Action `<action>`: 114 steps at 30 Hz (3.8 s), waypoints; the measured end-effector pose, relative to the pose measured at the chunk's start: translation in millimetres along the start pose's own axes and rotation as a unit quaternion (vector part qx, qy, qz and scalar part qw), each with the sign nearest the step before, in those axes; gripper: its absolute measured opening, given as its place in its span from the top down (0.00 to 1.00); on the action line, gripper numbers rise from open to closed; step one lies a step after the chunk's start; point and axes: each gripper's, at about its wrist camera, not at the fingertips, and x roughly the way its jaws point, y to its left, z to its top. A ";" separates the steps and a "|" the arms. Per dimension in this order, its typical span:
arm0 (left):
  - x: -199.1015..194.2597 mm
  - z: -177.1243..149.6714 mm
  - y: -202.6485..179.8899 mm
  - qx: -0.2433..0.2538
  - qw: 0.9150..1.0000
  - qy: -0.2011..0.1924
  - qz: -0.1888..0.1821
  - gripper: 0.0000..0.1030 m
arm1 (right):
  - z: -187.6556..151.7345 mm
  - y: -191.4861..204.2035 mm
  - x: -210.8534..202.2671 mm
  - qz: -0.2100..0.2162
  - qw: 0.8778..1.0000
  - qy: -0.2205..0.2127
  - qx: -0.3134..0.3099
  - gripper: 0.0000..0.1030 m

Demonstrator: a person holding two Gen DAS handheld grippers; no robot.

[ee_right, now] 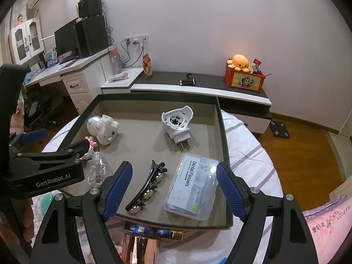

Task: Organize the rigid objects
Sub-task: 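Release the block figure into the tray with the left tool while the right tool releases the hair clip, then withdraw both tools from the tray toward the remaining table objects, then grasp the white charger with the left tool while the right tool grasps the copper cup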

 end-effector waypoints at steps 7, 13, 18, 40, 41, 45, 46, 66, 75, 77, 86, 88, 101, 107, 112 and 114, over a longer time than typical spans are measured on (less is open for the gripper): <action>-42.2 -13.4 3.1 -0.007 1.000 -0.030 0.006 0.05 | -5.1 -1.9 -41.0 -0.006 1.000 -0.030 0.006 0.22; -89.6 -30.0 10.2 -0.018 0.998 -0.065 0.006 0.05 | -17.4 -3.2 -88.3 -0.011 0.998 -0.066 0.014 0.22; -129.6 -50.8 19.1 -0.039 0.995 -0.091 0.006 0.04 | -31.9 -3.8 -128.7 -0.023 0.995 -0.093 0.021 0.22; -251.0 -155.0 15.4 -0.023 0.982 -0.184 -0.027 0.00 | -119.0 14.4 -244.9 -0.044 0.987 -0.153 0.020 0.20; -251.8 -156.3 15.0 -0.023 0.982 -0.183 -0.030 0.00 | -120.5 14.6 -245.9 -0.044 0.987 -0.153 0.020 0.20; -253.1 -158.2 12.2 -0.018 0.982 -0.183 -0.032 0.00 | -123.9 15.1 -248.2 -0.045 0.987 -0.151 0.022 0.20; -253.4 -158.6 11.8 -0.017 0.982 -0.183 -0.033 0.00 | -123.8 15.0 -248.4 -0.046 0.987 -0.151 0.023 0.20; -246.0 -158.8 14.6 -0.020 0.985 -0.171 -0.026 0.00 | -121.3 13.7 -242.5 -0.050 0.988 -0.143 0.023 0.20; -230.3 -151.9 21.9 -0.024 0.988 -0.155 -0.016 0.00 | -116.2 16.1 -229.8 -0.049 0.991 -0.127 0.017 0.20; -222.8 -148.3 21.2 -0.021 0.989 -0.149 -0.011 0.00 | -113.1 17.0 -222.9 -0.046 0.991 -0.122 0.014 0.20; -146.6 -126.8 24.0 -0.018 0.998 -0.066 0.002 0.00 | -93.6 19.8 -151.4 -0.034 0.998 -0.046 0.009 0.20; -128.2 -122.3 24.7 -0.016 0.999 -0.048 0.004 0.00 | -90.1 18.2 -131.2 -0.033 0.999 -0.027 0.010 0.20; -23.9 -106.2 19.9 -0.005 0.998 0.067 -0.010 0.00 | -81.8 9.3 -17.9 -0.016 0.995 0.092 0.024 0.20; -4.7 -103.2 18.4 -0.004 0.996 0.087 -0.011 0.00 | -83.4 12.6 6.8 0.022 0.993 0.114 0.025 0.20; 2.9 -102.5 17.6 -0.006 0.996 0.094 -0.006 0.00 | -85.4 13.1 14.9 0.073 0.987 0.132 0.046 0.47; 3.5 -101.0 16.2 -0.004 0.996 0.092 -0.008 0.00 | -86.0 11.0 14.6 0.080 0.987 0.133 0.051 0.52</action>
